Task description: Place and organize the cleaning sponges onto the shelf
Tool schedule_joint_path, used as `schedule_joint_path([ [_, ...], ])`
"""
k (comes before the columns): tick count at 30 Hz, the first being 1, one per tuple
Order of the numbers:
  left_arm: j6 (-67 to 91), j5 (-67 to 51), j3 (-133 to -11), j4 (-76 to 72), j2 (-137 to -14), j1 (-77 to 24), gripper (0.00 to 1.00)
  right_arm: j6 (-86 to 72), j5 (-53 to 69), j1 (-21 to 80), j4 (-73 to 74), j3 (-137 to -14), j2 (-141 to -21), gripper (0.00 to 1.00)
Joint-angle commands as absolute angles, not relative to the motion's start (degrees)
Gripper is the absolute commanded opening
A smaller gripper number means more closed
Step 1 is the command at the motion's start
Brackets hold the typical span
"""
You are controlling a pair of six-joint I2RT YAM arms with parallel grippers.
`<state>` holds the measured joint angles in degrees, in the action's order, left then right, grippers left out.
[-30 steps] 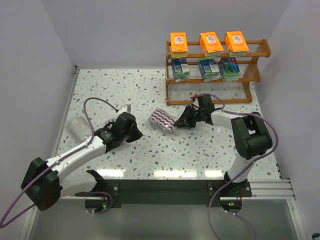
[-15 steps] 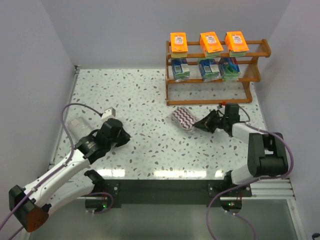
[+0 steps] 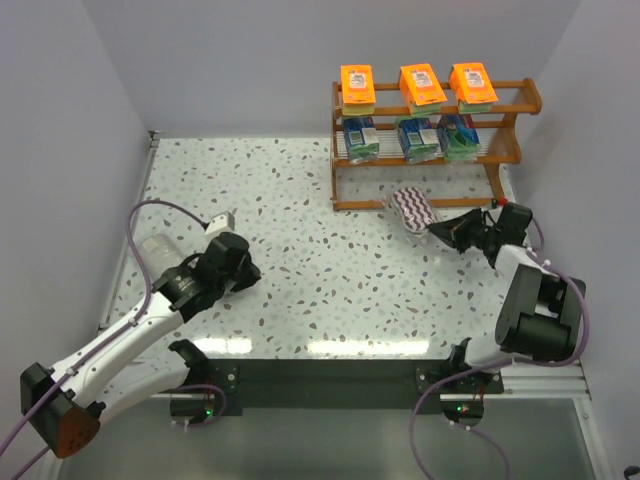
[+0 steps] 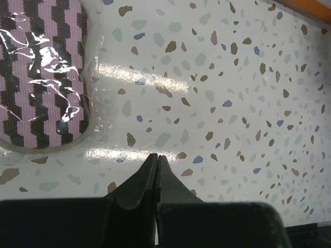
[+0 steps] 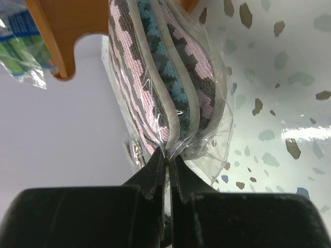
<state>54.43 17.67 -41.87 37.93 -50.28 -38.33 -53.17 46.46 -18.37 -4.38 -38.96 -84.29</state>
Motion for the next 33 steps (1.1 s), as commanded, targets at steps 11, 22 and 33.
schedule_joint_path([
  [11,51.2,18.5,-44.6,34.4,-54.0,-38.1,0.00,-62.4,38.4,-21.0,-15.6,-51.3,-93.4,0.00],
  [22,48.6,16.8,-43.2,32.3,-55.3,-33.2,0.00,-63.5,33.6,-20.9,-18.5,-58.7,-106.7,0.00],
  [33,44.0,16.5,-41.4,32.3,-54.1,-25.1,0.00,-64.1,30.8,-21.9,-21.7,-61.1,-110.8,0.00],
])
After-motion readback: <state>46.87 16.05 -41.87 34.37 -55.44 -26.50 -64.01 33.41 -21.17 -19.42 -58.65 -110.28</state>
